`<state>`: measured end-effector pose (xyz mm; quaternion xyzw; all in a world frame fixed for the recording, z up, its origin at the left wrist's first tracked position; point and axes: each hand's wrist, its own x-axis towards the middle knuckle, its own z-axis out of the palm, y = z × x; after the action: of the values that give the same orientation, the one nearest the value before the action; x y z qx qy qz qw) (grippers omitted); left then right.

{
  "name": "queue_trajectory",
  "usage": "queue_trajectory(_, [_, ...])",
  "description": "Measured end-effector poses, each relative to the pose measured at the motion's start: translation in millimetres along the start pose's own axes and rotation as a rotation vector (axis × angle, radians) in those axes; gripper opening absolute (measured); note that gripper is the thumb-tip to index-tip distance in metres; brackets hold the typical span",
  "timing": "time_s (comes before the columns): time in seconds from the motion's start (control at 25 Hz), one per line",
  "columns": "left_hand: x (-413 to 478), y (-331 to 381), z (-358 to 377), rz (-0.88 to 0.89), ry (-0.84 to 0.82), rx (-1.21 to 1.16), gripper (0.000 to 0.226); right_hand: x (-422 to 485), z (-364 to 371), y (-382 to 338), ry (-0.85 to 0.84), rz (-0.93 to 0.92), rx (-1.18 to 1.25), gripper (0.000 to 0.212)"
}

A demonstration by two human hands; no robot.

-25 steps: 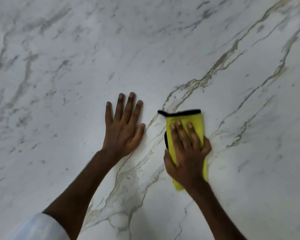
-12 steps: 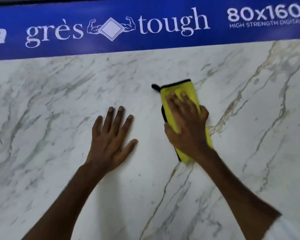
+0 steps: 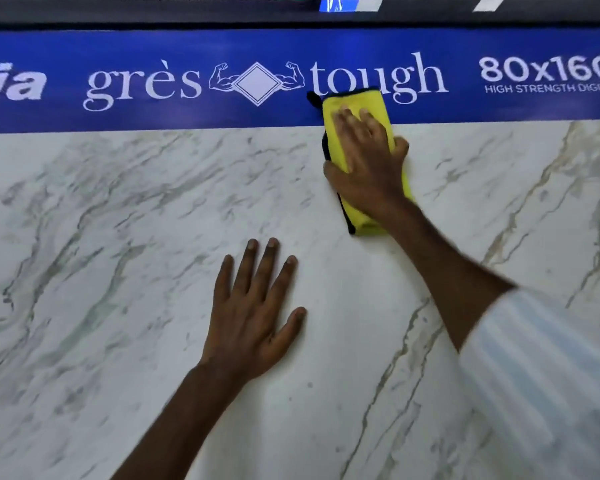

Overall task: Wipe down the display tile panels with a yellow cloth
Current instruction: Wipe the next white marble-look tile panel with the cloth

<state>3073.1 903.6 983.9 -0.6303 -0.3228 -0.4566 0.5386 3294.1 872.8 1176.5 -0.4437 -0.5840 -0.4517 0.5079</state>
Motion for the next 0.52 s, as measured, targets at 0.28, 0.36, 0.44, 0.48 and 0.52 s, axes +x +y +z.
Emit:
queue_trajectory(0.28, [-1,2,0,-0.011,0.012,-0.014,0.068,-189,20,-36,0.110,-0.139,-0.062,0.080])
queue_trajectory(0.36, [-2,2,-1,-0.004,0.003,-0.023,0.067,-125,17,-40,0.093,-0.104,-0.074,0.080])
queue_trajectory(0.44, [0,-1,-5,-0.003,-0.021,-0.057,0.069,-51,8,-50,0.012,-0.051,-0.021,0.082])
queue_trajectory(0.48, [-3,-2,-8,0.011,-0.039,-0.081,0.070,-31,8,-54,-0.017,-0.011,-0.013,0.082])
queue_trajectory(0.52, [-12,-2,-10,0.034,-0.057,-0.108,0.072,-25,11,-57,-0.015,0.016,-0.016,0.082])
